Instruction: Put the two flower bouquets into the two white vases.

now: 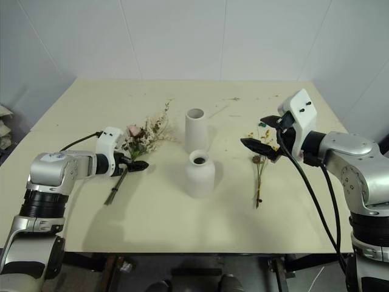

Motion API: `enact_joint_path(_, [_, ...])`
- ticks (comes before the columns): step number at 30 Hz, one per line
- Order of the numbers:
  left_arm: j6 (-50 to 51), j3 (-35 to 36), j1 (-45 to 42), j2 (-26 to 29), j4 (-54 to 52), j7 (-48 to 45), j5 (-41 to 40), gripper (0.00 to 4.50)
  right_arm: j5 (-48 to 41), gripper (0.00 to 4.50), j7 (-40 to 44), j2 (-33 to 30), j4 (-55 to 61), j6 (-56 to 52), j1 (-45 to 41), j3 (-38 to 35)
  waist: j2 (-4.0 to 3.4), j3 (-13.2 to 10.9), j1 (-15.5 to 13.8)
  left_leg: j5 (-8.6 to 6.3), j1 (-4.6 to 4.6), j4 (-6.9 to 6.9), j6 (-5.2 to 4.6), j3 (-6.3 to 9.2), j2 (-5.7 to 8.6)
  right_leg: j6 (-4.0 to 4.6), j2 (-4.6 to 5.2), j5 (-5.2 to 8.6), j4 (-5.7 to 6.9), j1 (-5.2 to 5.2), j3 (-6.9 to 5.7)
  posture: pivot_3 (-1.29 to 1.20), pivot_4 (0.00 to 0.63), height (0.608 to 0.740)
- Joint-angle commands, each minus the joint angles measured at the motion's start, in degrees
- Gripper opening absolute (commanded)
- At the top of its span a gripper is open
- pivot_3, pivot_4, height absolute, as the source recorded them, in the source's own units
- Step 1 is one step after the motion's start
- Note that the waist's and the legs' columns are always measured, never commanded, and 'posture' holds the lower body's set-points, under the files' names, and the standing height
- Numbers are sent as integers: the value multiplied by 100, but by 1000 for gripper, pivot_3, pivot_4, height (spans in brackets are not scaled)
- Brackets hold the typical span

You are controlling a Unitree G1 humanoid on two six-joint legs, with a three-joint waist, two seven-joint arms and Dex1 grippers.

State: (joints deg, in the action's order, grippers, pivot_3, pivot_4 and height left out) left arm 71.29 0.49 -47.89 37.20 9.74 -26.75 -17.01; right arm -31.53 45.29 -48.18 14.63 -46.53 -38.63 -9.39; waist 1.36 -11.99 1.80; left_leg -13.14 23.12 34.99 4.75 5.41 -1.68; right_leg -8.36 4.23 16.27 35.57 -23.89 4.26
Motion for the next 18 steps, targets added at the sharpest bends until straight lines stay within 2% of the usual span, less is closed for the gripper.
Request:
enact_joint_path(1, [412, -62, -219, 120, -155, 126, 111, 4467, -170, 4500, 262, -130, 234, 272, 13, -266, 0, 0, 1, 0, 0, 0, 0, 0, 0, 0, 0, 0, 0, 0, 0, 0, 150, 740])
enact_joint_path(9, [1120, -354, -576, 397, -70, 190, 193, 4467, -425, 4500, 606, -74, 232, 645, -2, -338, 1, 0, 1, 0, 0, 0, 1, 0, 0, 0, 0, 0, 1, 0, 0, 0, 150, 740])
enact_joint_path(18, [1447, -288, -865, 426, -131, 372, 243, 4467, -433, 4500, 674, -125, 154, 761, -4, -314, 5, -3, -11, 0, 0, 1, 3, 0, 0, 0, 0, 0, 0, 0, 0, 0, 150, 740])
